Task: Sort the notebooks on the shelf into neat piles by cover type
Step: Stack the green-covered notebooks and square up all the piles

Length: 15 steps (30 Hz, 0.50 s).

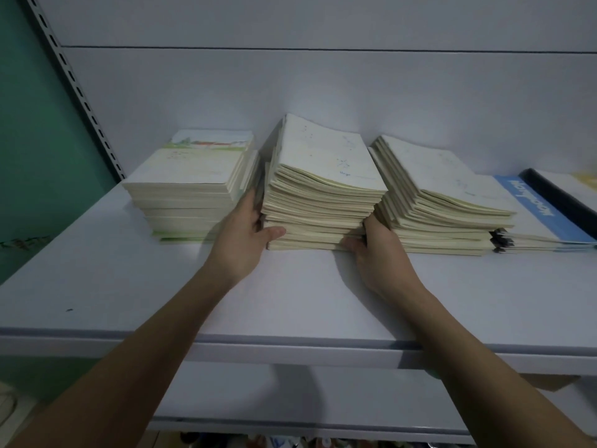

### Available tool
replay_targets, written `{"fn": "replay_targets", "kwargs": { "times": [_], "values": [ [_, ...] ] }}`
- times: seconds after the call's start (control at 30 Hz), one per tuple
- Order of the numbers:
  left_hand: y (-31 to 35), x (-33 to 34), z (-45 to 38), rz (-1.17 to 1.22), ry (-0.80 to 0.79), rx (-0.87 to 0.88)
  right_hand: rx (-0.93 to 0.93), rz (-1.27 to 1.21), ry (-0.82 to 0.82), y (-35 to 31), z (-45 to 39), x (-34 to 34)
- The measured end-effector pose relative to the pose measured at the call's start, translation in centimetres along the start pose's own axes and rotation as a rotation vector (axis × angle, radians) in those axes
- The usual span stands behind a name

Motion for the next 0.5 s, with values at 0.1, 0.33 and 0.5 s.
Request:
{"fn": "replay_targets", "kwargs": {
  "times": [0.1, 0.33, 0.5],
  "values": [
    [-0.6, 0.0, -0.1, -0.011, -0.010, -0.021, 0.096, -0.107, 0.025, 0.3, 0.0, -0.1],
    [-0.7, 0.2, 1.4, 0.183, -0.009, -0.065, 0.004, -0.105, 0.001, -0.9, 1.1, -0.4],
    [-1.0, 0.1, 1.3, 0.180, 0.013, -0.067, -0.008, -0.032, -0.019, -0.9, 1.1, -0.8]
  ]
}}
Point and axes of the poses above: each hand's wrist, its own z-axis away from the middle knuckle, its own x-axis out of the palm, y = z × x, the point moved 6 cm from there along -z, towards the middle knuckle, and after that the axes turned 3 degrees about y, right-handed, at the moved point
